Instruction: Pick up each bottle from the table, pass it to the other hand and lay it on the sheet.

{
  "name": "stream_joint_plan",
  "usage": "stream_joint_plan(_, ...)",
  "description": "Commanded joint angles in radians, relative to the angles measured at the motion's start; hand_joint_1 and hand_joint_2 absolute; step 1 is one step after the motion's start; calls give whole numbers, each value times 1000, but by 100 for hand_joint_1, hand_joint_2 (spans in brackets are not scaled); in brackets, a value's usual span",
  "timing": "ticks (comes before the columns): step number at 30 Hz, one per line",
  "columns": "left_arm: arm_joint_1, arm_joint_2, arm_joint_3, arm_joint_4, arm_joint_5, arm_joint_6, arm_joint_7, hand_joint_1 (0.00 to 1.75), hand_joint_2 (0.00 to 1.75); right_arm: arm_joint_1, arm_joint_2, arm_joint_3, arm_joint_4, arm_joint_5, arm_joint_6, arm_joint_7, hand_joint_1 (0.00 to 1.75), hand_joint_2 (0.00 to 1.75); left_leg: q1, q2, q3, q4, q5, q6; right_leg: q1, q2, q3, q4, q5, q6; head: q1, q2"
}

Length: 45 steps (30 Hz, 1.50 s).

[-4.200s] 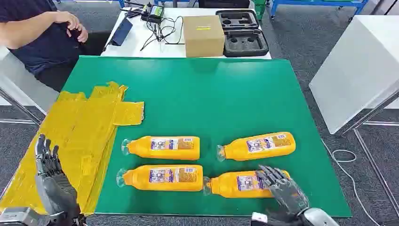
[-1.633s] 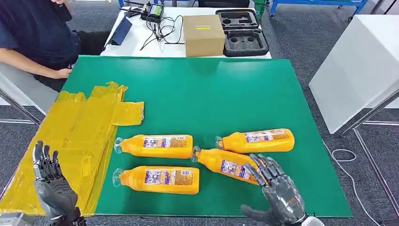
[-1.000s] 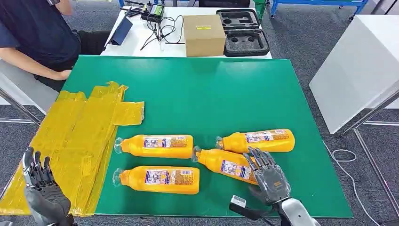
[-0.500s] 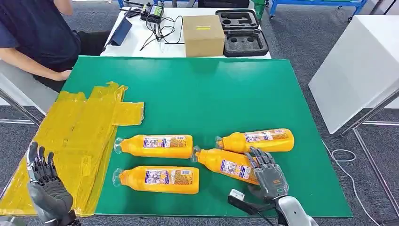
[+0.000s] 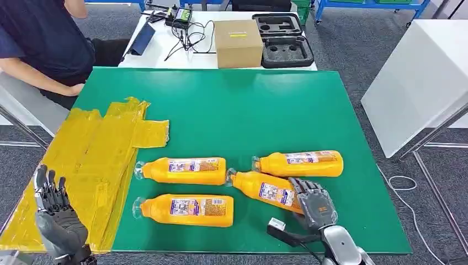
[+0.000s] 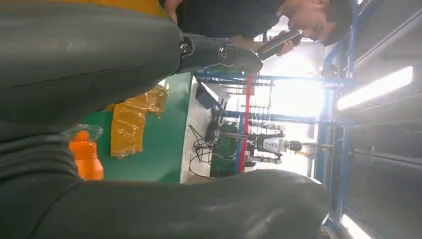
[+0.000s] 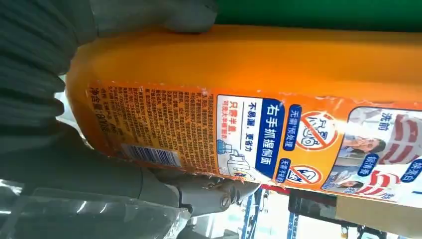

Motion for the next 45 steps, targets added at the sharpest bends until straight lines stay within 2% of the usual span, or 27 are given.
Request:
stream_joint_plan(1,-10,6,-1,5,4,2,14,0,0,-11,19,53,168,6,50,8,175,175,2,-1,4,0,-2,-4,2,-2,1,-1,-2,-2,0,0)
stream_joint_plan(5,-7,6,-3,1,5,2,17,0,0,-24,22,52,185,7,50,6,175,175,4,-1,5,-1,-2,-5,4,-2,2,-3,-2,-6,0,0)
stream_joint_plan(6,-8,6,-3,2,6,2,20,0,0,-23,21,47,175,1,43,-3,175,175,6,-2,1,0,-1,-8,6,-4,-1,-4,-1,-8,0,0)
stream_joint_plan(9,-7,6,5,1,11,5,29,0,0,66,-12,-28,-75,-158,58,-113,175,175,2,5,14,0,-5,-3,2,5,8,0,-4,-4,0,0)
stream_joint_plan(10,-1,6,10,-4,11,6,30,0,0,112,-36,-58,-200,-191,109,-115,175,175,2,3,11,1,-4,-5,3,3,5,0,-3,-5,0,0)
stream_joint_plan(11,1,6,12,-6,12,6,31,0,0,127,-41,-70,-239,-189,133,-107,175,175,1,2,11,1,-5,-5,2,2,5,1,-4,-5,0,0)
stream_joint_plan(16,1,6,11,-7,12,6,31,0,0,125,-33,-72,-228,-187,132,-108,175,175,3,-5,7,0,-2,-4,4,-5,6,-2,-4,-4,0,0)
stream_joint_plan(17,2,6,12,-7,15,7,31,0,0,137,-22,-96,-251,-195,87,-158,175,175,2,-1,9,-1,-2,-2,2,-1,15,-1,-2,-2,0,0)
stream_joint_plan(18,9,6,17,-14,20,18,30,0,0,173,-21,-132,-353,-226,15,-221,175,175,3,-1,7,0,-1,-2,3,-2,14,-1,-2,-2,0,0)
stream_joint_plan(20,25,6,26,-22,29,22,29,0,0,269,-27,-231,-619,-258,12,-245,175,175,0,-2,5,1,-1,-1,0,-2,12,2,-3,-1,0,0)
stream_joint_plan(21,28,6,24,-20,27,19,27,0,175,303,-3,-277,-706,-260,-5,-274,175,175,0,-3,3,3,-2,-2,1,-4,10,4,-5,-2,0,0)
stream_joint_plan(23,24,6,5,-3,13,14,20,0,175,359,47,-341,-816,-245,-13,-303,175,175,0,-6,-1,4,-2,-3,0,-7,7,4,-5,-2,0,0)
stream_joint_plan(25,4,6,-22,22,-8,12,21,0,175,398,80,-361,-849,-237,-46,-325,175,175,1,-9,-7,2,0,-1,0,-10,1,2,-4,-1,0,0)
stream_joint_plan(29,-32,6,-43,56,-32,18,21,0,175,436,70,-336,-825,-237,-90,-340,175,175,1,-10,-7,0,0,-1,1,-11,1,0,-3,-1,-1,0)
stream_joint_plan(32,-27,6,-43,50,-39,16,20,0,175,431,62,-294,-822,-232,-181,-324,175,175,1,-7,-7,0,-1,-1,1,-8,1,0,-3,-1,0,0)
stream_joint_plan(36,-17,6,-52,38,-43,11,22,0,175,396,27,-189,-810,-220,-305,-272,175,175,2,-5,-7,0,-1,-3,2,-7,1,0,-3,-2,0,0)
stream_joint_plan(37,-14,6,-58,39,-45,1,23,0,175,363,2,-111,-790,-247,-337,-247,175,175,2,-5,-7,0,-1,-2,1,-6,1,0,-2,-2,0,0)
stream_joint_plan(40,-28,6,-82,57,-39,-24,25,0,175,227,13,42,-632,-264,-392,-219,175,175,2,-2,-6,-1,-1,-2,2,-3,2,-2,-1,-2,0,0)
stream_joint_plan(44,-31,6,-84,60,-39,-26,25,0,175,211,2,65,-618,-273,-406,-203,175,175,2,-2,-6,-1,0,-2,2,-3,1,-2,-1,-2,0,0)
stream_joint_plan(45,-35,7,-101,71,-41,-45,30,0,175,173,34,94,-566,-297,-389,-216,175,175,3,-2,-5,-1,-1,-3,3,-4,3,-2,-1,-3,0,0)
